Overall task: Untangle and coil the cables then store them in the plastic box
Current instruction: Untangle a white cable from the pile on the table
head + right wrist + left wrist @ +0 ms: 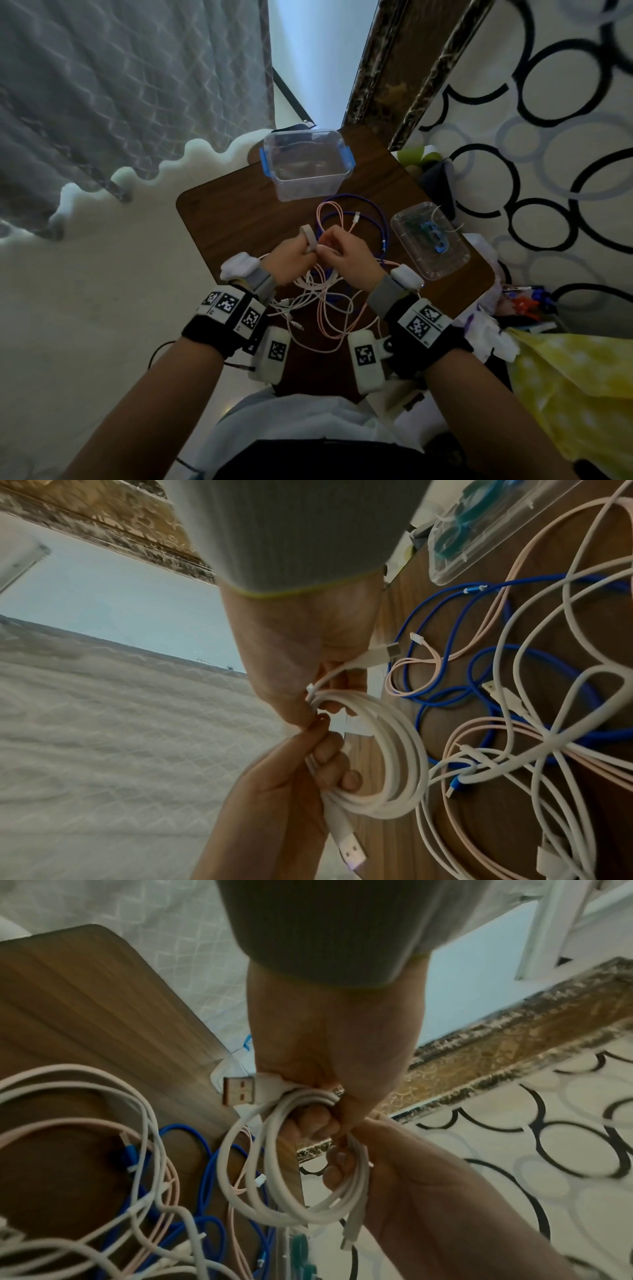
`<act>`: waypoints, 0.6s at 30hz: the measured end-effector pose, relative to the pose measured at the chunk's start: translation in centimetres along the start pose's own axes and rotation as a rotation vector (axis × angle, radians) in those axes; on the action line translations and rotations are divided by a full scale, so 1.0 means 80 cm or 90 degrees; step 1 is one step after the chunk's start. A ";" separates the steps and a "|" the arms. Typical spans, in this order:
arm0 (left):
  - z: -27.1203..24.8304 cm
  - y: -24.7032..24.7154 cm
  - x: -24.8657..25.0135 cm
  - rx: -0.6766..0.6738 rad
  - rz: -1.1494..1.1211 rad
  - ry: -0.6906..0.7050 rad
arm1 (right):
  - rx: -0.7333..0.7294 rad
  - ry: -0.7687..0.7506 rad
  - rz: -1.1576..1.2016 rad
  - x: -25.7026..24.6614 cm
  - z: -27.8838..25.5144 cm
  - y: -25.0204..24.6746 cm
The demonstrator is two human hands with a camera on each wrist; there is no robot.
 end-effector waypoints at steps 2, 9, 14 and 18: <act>0.000 0.001 0.000 -0.012 -0.095 -0.009 | 0.023 -0.015 -0.004 -0.001 -0.001 -0.004; -0.004 -0.002 -0.003 -0.037 -0.472 -0.059 | 0.066 -0.052 -0.001 0.004 -0.003 -0.014; -0.001 0.002 -0.006 0.026 -0.473 -0.050 | 0.091 -0.034 0.056 0.009 -0.005 -0.016; 0.004 0.007 0.006 0.082 -0.395 -0.017 | 0.148 0.021 0.087 0.023 -0.007 -0.021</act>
Point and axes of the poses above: each hand's wrist, its own z-axis towards the middle knuckle, its own y-axis out of the palm, x = y × z, the point moved 5 cm from there along z, towards the middle knuckle, and after that the axes turned 3 degrees about -y, right-handed, at the moved point
